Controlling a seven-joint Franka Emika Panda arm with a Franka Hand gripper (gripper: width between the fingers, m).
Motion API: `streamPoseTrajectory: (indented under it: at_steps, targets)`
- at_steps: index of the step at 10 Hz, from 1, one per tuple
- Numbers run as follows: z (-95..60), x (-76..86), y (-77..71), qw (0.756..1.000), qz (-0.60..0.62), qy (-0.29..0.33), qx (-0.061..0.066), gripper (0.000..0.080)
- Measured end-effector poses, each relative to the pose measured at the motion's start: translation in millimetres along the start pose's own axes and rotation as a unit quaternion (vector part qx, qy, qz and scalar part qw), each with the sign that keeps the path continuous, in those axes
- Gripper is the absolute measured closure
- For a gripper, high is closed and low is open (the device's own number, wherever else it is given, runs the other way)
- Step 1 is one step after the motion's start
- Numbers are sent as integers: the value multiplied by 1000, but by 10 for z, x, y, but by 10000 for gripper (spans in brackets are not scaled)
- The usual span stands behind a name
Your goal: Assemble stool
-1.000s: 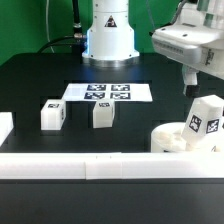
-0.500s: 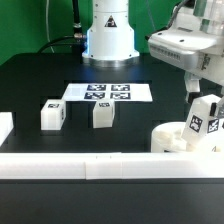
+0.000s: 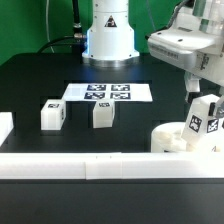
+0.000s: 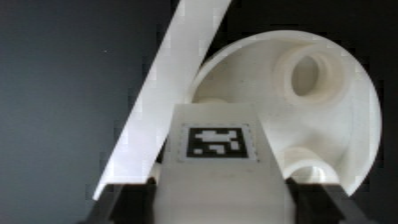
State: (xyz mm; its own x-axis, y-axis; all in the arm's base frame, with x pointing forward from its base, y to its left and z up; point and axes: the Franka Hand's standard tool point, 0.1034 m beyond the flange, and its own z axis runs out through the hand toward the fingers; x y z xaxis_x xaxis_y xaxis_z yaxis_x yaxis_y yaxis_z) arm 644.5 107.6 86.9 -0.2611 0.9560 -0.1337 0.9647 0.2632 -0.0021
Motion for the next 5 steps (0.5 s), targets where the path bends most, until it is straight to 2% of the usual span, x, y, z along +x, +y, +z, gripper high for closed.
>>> streamPoseTrajectory:
  at_steps: [2, 5]
  targets:
    - [1, 67, -30, 993, 117, -1, 9, 462]
    - [3, 72, -30, 971, 237, 0, 9, 462]
